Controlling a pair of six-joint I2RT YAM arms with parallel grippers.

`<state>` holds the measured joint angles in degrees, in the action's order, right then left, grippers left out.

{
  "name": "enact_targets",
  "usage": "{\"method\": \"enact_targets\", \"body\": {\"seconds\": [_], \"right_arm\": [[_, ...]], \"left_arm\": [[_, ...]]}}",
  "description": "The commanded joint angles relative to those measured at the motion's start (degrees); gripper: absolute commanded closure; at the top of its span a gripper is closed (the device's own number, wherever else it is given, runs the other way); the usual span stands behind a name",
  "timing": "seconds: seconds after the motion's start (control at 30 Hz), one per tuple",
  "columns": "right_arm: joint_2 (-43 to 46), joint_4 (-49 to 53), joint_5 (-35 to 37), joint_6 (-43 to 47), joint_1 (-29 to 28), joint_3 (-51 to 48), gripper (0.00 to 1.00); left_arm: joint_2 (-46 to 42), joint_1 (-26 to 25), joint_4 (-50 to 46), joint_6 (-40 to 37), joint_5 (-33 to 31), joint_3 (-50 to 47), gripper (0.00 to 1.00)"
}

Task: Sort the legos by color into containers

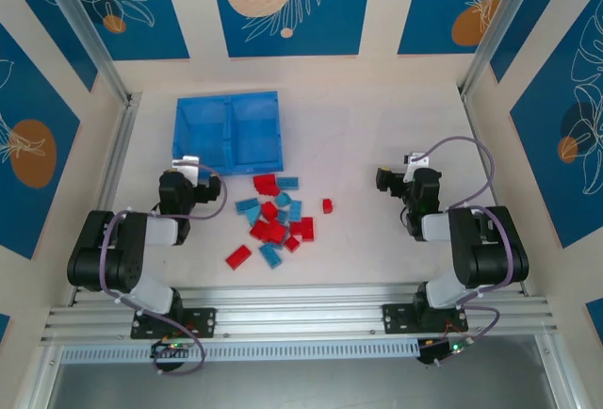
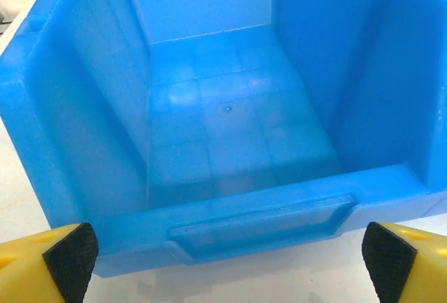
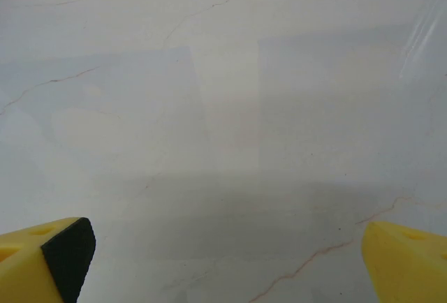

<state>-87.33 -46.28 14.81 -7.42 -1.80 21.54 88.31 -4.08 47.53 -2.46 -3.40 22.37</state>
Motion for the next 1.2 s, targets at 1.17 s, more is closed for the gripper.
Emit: {"method": "enact_targets", "body": {"seconds": [1.17], "right_arm": [[37.3, 84.7, -20.1, -28.5, -12.9, 26.8, 0.01]], "left_arm": [[-38.3, -6.7, -50.5, 23.2, -15.3, 8.8, 0.00]]}}
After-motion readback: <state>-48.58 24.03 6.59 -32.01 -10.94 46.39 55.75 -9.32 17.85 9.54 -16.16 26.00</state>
